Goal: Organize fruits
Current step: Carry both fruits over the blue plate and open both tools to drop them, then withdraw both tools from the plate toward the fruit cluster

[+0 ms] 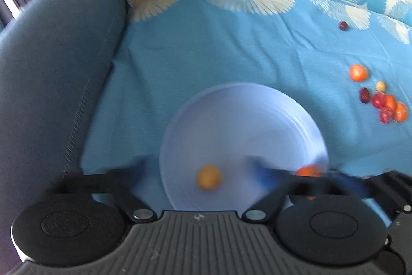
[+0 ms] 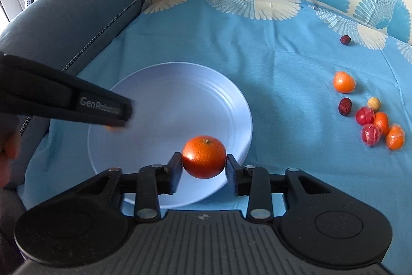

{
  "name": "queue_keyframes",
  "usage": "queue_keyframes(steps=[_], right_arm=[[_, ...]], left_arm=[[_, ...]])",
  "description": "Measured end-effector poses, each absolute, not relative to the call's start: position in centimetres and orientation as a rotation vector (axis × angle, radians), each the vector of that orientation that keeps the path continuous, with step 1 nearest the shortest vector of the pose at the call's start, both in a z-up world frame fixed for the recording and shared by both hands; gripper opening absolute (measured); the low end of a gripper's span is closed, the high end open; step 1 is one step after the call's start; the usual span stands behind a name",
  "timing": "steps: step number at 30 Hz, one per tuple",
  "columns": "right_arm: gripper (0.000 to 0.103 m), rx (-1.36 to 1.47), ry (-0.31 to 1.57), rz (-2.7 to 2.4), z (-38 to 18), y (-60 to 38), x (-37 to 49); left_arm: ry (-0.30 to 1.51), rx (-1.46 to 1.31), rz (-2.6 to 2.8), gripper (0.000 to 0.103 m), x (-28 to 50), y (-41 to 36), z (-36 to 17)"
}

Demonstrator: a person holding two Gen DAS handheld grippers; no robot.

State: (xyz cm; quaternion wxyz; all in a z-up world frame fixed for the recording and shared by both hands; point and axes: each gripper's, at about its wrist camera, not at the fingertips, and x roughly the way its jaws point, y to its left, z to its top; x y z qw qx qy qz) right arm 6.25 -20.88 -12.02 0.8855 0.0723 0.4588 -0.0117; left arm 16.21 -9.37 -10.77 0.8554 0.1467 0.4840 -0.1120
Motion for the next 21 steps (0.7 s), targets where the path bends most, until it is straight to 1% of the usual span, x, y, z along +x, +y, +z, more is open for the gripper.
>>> queue_keyframes(steps=[1,2,6,11,13,16,21], right_arm=[[0.074,0.149,0.946,-0.020,-11.9,-20.9,6.3],[0.088,0.140,0.936,-0.021,-11.8,-20.9,6.2],[0.092,0.107,0.921,-0.016,-10.6,-20.6,4.4],[0.100,0.128,0.894,-0.005,-7.6,-20.1,-0.6],[0.102,0.146,0.856,-0.002,-6.0,-19.7,-2.9],[0.102,0.168,0.797,0.001,-3.8,-19.1,-6.0],[0.102,0.164,0.768,-0.015,-1.5,-17.7,-9.6]], left_arm=[[0.985,0.324,-0.219,0.103,15.9,-9.3,-10.3],[0.974,0.341,-0.212,0.103,15.7,-9.3,-10.0],[1.022,0.324,-0.233,0.103,14.3,-8.0,-9.0],[1.040,0.269,-0.204,0.103,9.7,-5.2,-6.9],[1.051,0.256,-0.200,0.103,7.8,-4.1,-6.2],[1.059,0.241,-0.165,0.103,5.1,-2.3,-5.1],[1.065,0.173,-0.170,0.103,1.6,-0.9,-3.2]])
